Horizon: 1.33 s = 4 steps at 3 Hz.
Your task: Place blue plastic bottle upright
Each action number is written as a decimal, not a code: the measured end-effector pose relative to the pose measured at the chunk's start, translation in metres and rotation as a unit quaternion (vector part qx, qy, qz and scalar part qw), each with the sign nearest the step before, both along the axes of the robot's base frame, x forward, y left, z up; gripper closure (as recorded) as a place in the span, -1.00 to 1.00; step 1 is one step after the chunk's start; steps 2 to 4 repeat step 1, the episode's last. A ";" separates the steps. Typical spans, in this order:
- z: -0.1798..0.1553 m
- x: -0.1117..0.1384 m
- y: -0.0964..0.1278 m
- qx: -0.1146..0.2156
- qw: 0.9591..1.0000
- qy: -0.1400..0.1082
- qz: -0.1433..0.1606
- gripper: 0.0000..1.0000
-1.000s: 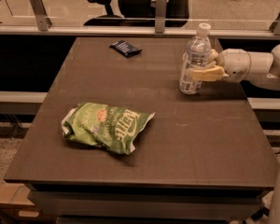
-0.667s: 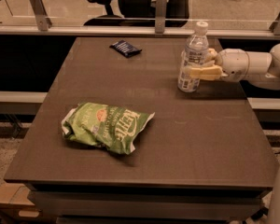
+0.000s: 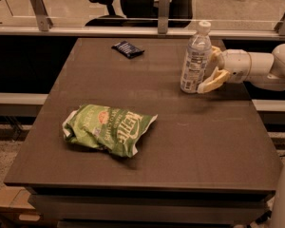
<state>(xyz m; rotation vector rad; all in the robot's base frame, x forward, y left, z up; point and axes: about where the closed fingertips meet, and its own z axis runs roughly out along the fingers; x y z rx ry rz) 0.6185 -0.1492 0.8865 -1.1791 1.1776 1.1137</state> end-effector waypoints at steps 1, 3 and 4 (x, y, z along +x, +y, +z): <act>0.000 0.000 0.000 0.000 1.000 0.000 0.000 -1.00; 0.000 0.000 0.000 0.000 1.000 0.000 0.000 -1.00; 0.000 0.000 0.000 0.000 1.000 0.000 0.000 -1.00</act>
Offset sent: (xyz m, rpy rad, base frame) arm 0.0000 0.0000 0.0000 0.0000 0.0000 0.0000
